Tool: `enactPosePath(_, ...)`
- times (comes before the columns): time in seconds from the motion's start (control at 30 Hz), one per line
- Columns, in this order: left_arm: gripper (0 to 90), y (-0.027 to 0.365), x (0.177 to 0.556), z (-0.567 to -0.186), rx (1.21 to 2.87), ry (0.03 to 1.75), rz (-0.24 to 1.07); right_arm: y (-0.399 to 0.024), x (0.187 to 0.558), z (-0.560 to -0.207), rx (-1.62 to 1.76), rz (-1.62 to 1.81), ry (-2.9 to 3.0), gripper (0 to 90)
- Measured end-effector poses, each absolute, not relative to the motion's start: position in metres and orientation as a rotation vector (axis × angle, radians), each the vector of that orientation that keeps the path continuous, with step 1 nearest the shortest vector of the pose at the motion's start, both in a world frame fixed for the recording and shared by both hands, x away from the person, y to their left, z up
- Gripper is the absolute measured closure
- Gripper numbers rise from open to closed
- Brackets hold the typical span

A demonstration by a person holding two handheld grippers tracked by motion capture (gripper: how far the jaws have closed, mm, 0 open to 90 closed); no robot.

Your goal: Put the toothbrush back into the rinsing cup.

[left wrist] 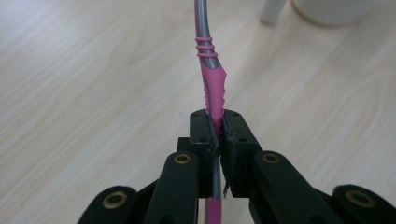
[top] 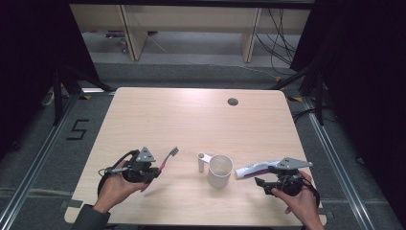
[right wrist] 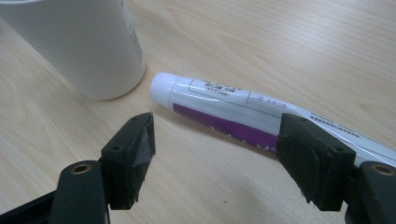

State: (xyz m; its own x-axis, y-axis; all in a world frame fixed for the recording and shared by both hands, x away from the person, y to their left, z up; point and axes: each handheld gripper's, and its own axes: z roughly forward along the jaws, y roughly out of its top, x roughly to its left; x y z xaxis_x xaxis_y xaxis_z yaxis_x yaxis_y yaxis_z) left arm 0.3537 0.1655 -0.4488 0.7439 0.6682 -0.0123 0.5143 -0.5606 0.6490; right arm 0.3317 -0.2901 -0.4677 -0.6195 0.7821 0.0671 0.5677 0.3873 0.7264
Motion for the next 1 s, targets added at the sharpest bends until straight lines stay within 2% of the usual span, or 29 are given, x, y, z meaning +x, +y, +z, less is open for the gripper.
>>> enactPosePath(0.43,82.9,0.153,0.363,-0.44,1.98,0.905,0.432,-0.292,0.333,-0.468,1.172,1.059,2.344,28.8)
enactPosePath(1.0,82.9,0.13,0.366,-0.423,1.744,0.82,0.529,-0.293,0.332,-0.469,1.209,1.067,2.342,28.8)
